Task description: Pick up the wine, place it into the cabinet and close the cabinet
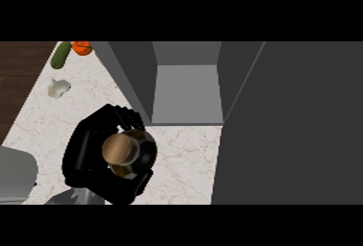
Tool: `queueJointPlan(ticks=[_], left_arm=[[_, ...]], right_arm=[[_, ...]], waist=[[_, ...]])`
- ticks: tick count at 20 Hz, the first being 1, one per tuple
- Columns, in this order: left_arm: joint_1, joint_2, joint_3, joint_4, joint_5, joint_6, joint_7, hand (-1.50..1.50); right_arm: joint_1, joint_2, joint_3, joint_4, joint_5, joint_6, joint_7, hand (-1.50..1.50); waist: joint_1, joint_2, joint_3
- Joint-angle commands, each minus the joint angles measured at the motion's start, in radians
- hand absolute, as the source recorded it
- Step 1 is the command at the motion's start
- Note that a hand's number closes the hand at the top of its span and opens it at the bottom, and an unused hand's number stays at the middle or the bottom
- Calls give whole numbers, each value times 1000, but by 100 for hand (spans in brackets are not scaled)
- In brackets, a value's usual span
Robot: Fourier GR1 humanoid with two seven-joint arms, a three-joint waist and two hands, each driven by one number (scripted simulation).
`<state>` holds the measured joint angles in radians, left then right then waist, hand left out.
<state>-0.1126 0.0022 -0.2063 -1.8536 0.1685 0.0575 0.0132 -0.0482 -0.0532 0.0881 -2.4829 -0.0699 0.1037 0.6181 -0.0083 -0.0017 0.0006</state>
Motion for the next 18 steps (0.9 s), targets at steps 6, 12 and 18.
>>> queueJointPlan(ticks=[6,12,18], left_arm=[[-184,-2,-200,58,4,291,70,150],[-354,-2,-214,114,-21,428,143,150],[-419,-2,-241,242,2,502,57,150]], right_arm=[[0,-13,-34,-159,-110,-14,134,-150],[46,17,16,-119,-53,1,52,-150],[30,-14,-83,-49,-123,45,-9,-150]], waist=[[-6,0,0],[-3,0,0],[-1,2,0]])
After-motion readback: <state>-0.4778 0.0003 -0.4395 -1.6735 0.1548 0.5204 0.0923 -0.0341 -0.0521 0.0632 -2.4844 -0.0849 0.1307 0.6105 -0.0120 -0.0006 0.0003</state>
